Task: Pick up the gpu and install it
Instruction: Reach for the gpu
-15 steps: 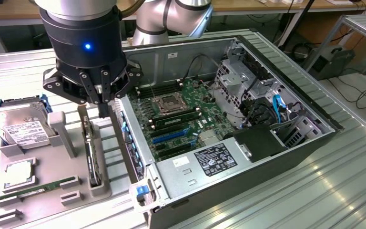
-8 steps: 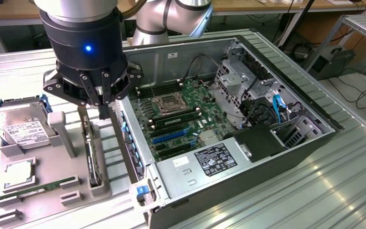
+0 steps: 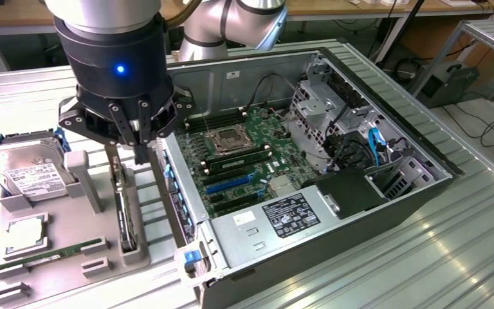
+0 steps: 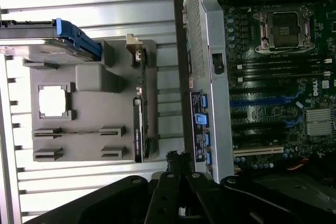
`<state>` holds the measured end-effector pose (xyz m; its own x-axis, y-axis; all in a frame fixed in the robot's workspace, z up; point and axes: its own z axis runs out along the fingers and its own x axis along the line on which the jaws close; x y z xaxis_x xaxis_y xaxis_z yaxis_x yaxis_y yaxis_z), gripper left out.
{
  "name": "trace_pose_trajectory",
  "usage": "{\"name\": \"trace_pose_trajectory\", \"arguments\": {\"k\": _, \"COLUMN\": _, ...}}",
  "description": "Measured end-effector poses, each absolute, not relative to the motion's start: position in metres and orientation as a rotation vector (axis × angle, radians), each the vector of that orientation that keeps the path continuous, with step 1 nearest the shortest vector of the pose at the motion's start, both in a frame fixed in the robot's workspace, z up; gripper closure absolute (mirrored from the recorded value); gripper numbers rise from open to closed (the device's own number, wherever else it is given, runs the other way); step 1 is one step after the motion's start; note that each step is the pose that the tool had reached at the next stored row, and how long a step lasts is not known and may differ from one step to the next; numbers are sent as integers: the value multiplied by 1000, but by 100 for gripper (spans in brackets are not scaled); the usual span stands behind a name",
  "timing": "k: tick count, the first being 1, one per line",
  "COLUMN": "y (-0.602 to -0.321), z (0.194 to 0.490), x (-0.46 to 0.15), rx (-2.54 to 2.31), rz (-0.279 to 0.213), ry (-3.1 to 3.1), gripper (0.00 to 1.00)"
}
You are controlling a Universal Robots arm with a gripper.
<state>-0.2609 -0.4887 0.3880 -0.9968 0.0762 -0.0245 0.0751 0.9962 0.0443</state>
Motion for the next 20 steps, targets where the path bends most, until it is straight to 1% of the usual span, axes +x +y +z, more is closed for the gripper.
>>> {"name": "trace_pose_trajectory", "arguments": {"k": 20, "y": -500, "z": 388, "x": -261, "rx": 118, "rz": 68, "ry": 3113, "gripper": 89}}
